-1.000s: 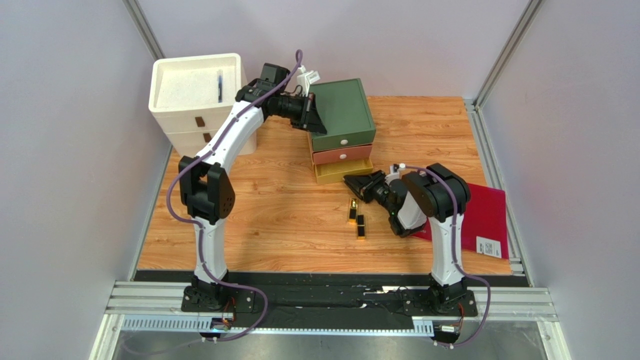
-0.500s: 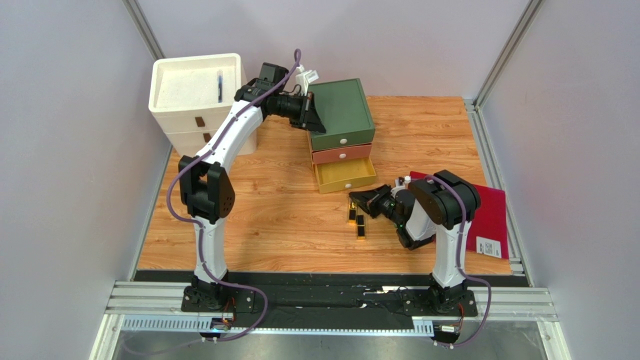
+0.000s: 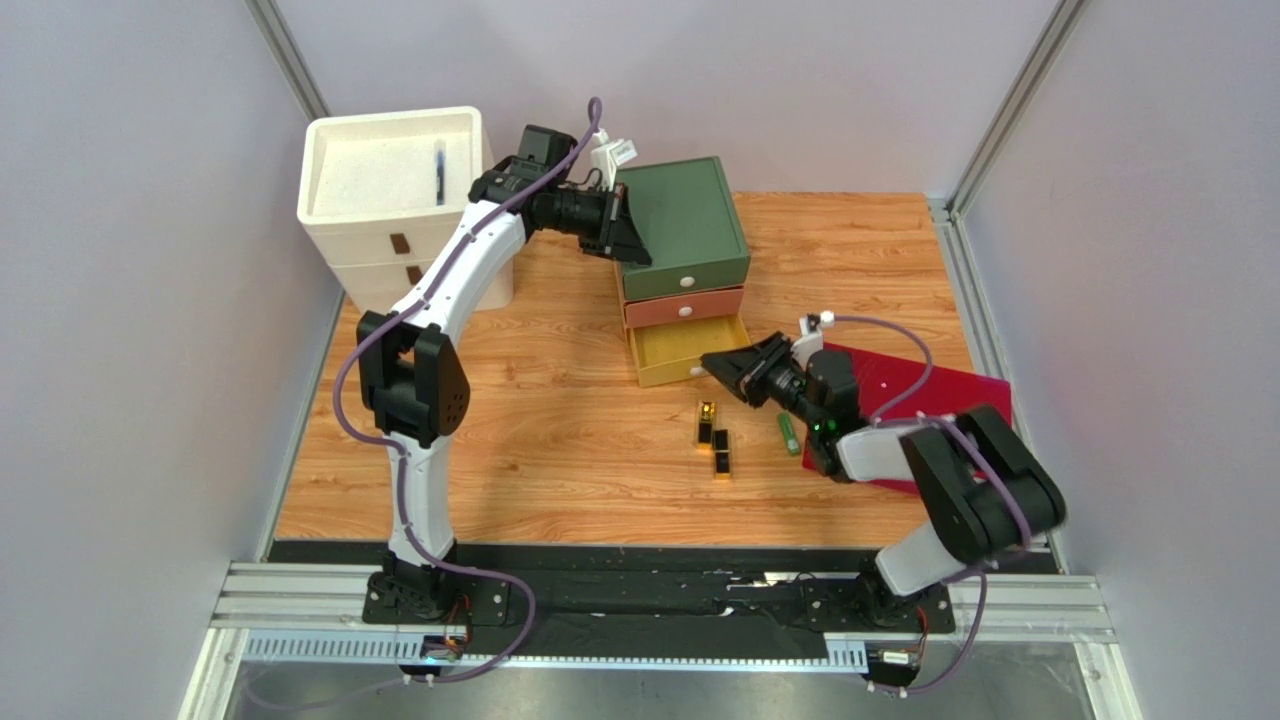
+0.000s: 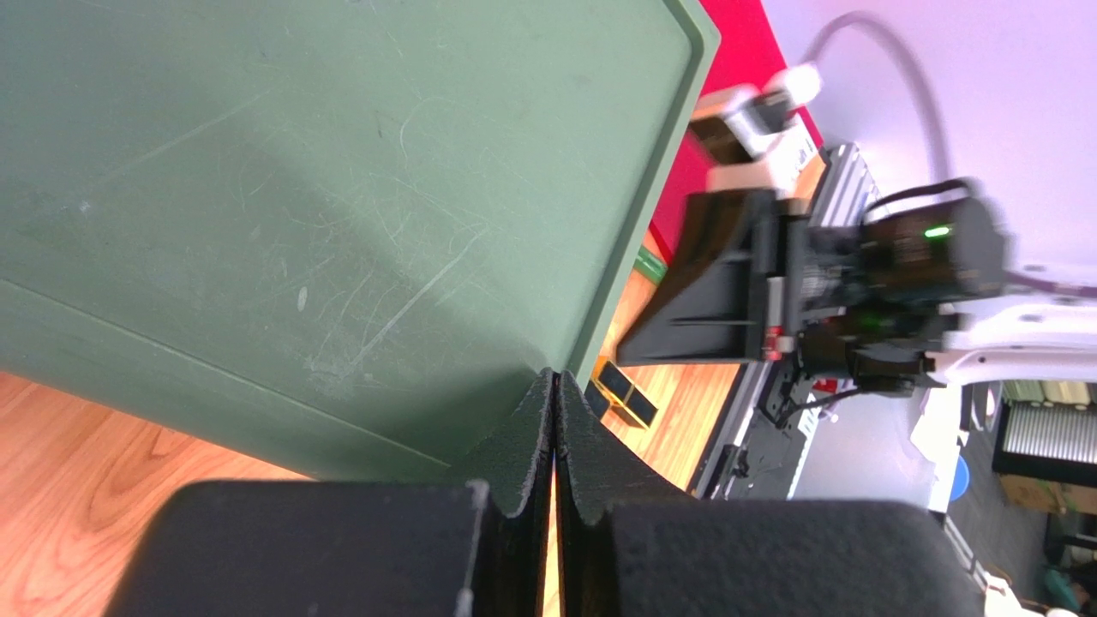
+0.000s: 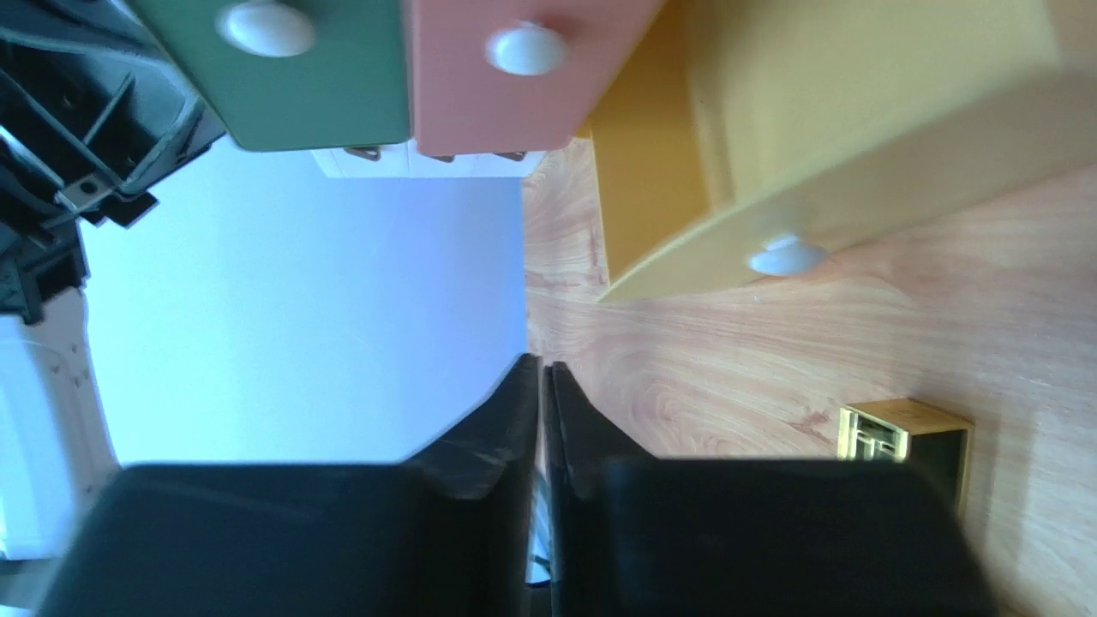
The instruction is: Organize the makeup
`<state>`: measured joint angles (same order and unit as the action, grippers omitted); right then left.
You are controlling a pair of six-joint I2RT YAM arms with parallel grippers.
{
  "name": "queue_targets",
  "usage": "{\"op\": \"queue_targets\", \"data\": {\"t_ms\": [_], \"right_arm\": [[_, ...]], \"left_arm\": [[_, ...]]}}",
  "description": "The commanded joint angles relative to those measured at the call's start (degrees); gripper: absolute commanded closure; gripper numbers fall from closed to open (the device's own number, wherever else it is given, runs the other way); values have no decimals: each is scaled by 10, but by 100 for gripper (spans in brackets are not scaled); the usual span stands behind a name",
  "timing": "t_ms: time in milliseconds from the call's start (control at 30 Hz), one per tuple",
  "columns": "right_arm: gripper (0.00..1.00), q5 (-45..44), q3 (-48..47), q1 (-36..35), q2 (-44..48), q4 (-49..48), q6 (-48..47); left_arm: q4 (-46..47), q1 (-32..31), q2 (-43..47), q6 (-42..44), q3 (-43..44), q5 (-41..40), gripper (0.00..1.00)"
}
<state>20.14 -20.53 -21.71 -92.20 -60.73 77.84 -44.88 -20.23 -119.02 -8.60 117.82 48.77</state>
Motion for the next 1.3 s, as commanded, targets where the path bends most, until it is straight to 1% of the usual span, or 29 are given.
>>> {"op": "queue_targets", "data": {"t_ms": [0,33,67,100,133,167,200,233,300,333,367,433,467,533,567,700,867,967,1100,1133,1200,1267], "right_arm": [[73,-16,-110,-3,153,365,-161],[65,-28,-131,-3,176,433,-231],[53,-53,-152,-3,202,552,-263],[48,-67,-192,-3,214,602,-295],[44,-78,-207,-3,219,690,-346],[38,-100,-223,-3,226,728,-372],[36,-109,-237,-3,226,763,-392],[34,-116,-264,-3,223,828,-429],[33,-147,-284,-3,214,891,-453],[33,-156,-299,-3,210,939,-465],[33,-180,-303,-3,208,960,-482],[33,-200,-315,-3,203,1010,-507],[32,-238,-321,-3,201,1025,-529],[32,-259,-328,-3,194,1061,-554],[31,-278,-333,-3,191,1070,-580],[32,-294,-326,-1,166,1079,-613],[33,-282,-330,-1,111,1064,-633],[37,-275,-335,-2,79,1055,-649],[38,-270,-336,-2,46,1027,-661],[42,-268,-337,-2,39,1024,-667],[45,-259,-338,-2,18,1014,-673],[55,-247,-336,-2,7,1004,-680]], "left_arm": [[-71,-1,-24,18,-18,-36,100],[-69,-1,-24,18,-18,-33,100],[-67,-1,-25,17,-18,-32,100],[-66,-1,-25,17,-19,-28,100],[-65,-1,-26,17,-18,-28,100],[-64,-1,-26,16,-19,-27,100],[-63,-1,-27,15,-20,-24,100],[-62,-1,-28,15,-20,-23,100],[-61,-1,-27,16,-21,-20,100],[-60,-1,-28,16,-22,-20,100],[-60,-1,-28,16,-22,-20,100],[-59,-1,-27,15,-24,-18,100],[-59,-1,-27,16,-25,-18,100],[-57,-1,-28,16,-27,-18,100],[-57,-1,-28,16,-27,-18,100],[-54,-1,-30,13,-31,-14,100],[-54,-1,-28,13,-33,-13,100],[-54,-1,-28,13,-33,-12,100],[-54,-1,-29,12,-31,-12,100],[-55,-1,-28,12,-31,-12,100],[-56,-1,-27,13,-33,-13,100],[-57,-1,-27,13,-35,-14,100]]}}
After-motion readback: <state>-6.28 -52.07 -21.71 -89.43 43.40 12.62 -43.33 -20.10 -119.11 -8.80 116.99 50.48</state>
